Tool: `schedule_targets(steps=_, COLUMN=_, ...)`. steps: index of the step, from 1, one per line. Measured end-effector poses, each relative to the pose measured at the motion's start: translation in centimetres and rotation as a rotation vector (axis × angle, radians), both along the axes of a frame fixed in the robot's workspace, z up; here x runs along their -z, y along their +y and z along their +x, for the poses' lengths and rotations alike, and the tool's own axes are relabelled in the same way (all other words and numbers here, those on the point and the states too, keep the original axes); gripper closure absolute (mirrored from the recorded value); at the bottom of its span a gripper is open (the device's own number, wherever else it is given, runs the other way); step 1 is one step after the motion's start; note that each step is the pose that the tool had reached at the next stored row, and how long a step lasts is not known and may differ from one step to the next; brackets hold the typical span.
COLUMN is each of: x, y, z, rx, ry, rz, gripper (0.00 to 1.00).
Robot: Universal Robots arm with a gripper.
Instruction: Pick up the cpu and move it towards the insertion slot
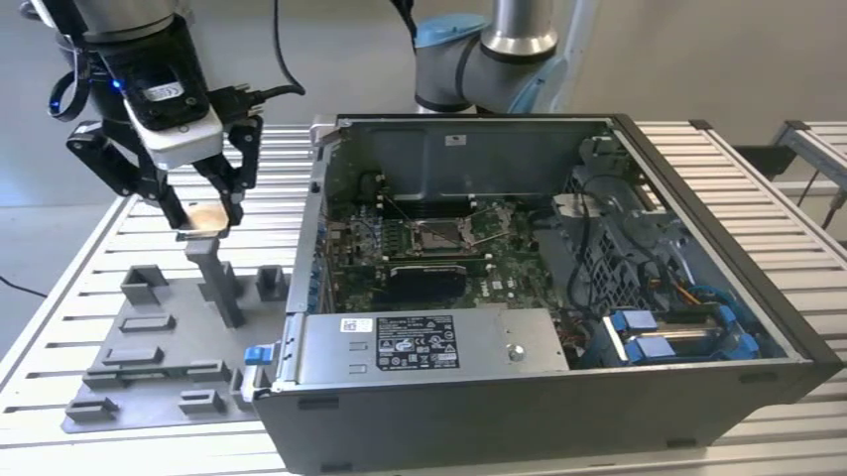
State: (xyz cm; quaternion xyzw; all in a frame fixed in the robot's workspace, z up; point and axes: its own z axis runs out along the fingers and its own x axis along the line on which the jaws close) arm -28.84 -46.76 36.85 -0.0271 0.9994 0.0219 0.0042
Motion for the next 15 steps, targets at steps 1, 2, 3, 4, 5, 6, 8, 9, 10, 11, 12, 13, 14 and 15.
schedule_targets(steps=1, x=0.00, y=0.00, z=0.29, rx=0.000, ry=0.0000, rz=-0.0001, gripper=1.00)
schedule_targets(steps=2, x=0.00, y=0.00, z=0.61, rx=0.000, ry=0.0001, rz=0.0000, gripper=1.00)
schedule_targets(steps=3, x=0.00, y=0.00, z=0.94, rx=0.000, ry=0.0001, rz=-0.0001, gripper=1.00)
schedule_targets(steps=4, x=0.00, y=0.00, z=1.25, rx=0.000, ry=0.0000, rz=-0.0001, gripper=1.00)
schedule_targets(steps=5, x=0.00, y=0.00, z=1.57, rx=0.000, ry=0.0001, rz=0.0000, gripper=1.00)
schedule_targets(steps=6, x=0.00, y=0.00, z=1.86, rx=0.000, ry=0.0001, rz=-0.0001, gripper=1.00)
schedule_targets(steps=8, x=-0.01, y=0.00, z=2.66, rx=0.000, ry=0.0002, rz=-0.0001, gripper=1.00)
schedule_targets(steps=9, x=0.00, y=0.00, z=3.09, rx=0.000, ry=0.0002, rz=0.0000, gripper=1.00)
schedule_targets(steps=10, x=0.00, y=0.00, z=3.50, rx=0.000, ry=0.0003, rz=-0.0001, gripper=1.00)
schedule_targets(steps=11, x=0.00, y=0.00, z=3.90, rx=0.000, ry=0.0003, rz=0.0000, gripper=1.00)
schedule_targets(steps=12, x=0.00, y=0.00, z=4.24, rx=0.000, ry=0.0004, rz=-0.0001, gripper=1.00)
schedule_targets(steps=13, x=0.00, y=0.00, z=4.58, rx=0.000, ry=0.0004, rz=-0.0001, gripper=1.00)
schedule_targets(steps=14, x=0.00, y=0.00, z=4.98, rx=0.000, ry=0.0004, rz=-0.0001, gripper=1.00)
schedule_targets(steps=15, x=0.00, y=0.00, z=5.43, rx=0.000, ry=0.0006, rz=0.0000, gripper=1.00)
